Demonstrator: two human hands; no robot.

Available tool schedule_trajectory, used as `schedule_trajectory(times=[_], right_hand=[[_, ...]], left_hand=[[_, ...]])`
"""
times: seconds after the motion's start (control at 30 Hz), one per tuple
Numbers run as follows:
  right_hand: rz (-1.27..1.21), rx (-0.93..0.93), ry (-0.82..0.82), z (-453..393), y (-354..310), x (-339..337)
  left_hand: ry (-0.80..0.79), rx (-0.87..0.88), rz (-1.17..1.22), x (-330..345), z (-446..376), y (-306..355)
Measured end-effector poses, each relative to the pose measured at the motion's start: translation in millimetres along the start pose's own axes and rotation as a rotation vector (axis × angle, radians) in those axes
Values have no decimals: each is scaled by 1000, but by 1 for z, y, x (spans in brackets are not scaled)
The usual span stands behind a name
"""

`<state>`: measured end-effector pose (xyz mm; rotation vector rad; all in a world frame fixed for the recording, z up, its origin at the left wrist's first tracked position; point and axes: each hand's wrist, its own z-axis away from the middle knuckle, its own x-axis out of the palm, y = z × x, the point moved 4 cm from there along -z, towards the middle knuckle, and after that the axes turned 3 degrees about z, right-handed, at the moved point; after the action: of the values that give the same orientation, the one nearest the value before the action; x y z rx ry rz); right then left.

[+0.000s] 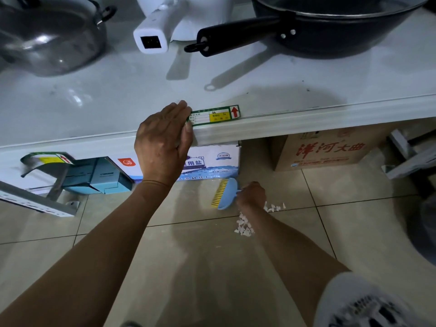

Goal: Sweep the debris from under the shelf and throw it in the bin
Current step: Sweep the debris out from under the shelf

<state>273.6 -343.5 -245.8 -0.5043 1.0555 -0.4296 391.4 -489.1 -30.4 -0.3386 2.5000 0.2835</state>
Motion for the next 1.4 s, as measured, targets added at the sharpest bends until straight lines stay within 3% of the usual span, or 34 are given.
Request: schedule_trajectory(times=[0.27, 0.47, 0.57, 0.7, 0.77, 0.9, 1.1, 1.4], right_hand=[[8, 194, 79, -14, 90, -66], [-76, 163, 115, -4, 88, -70], [-111, 76, 16, 2, 76, -48], [13, -113, -246, 24, 63, -22], [91, -184, -282, 28, 62, -16], [210, -235, -199, 13, 66, -33], [257, -133, -8, -32, 94, -100], [122, 32, 29, -52, 128, -152]], left_hand=[[7, -16, 0, 0, 1, 1], [-19, -22, 25, -2, 0, 0], [-26, -43, 29, -2, 0, 3], [-32, -47, 39, -2, 0, 4], [-33, -51, 51, -2, 1, 3], [-25, -50, 54, 0, 2, 3], [-20, -65, 53, -1, 2, 6], [-76, -111, 115, -4, -4, 15]])
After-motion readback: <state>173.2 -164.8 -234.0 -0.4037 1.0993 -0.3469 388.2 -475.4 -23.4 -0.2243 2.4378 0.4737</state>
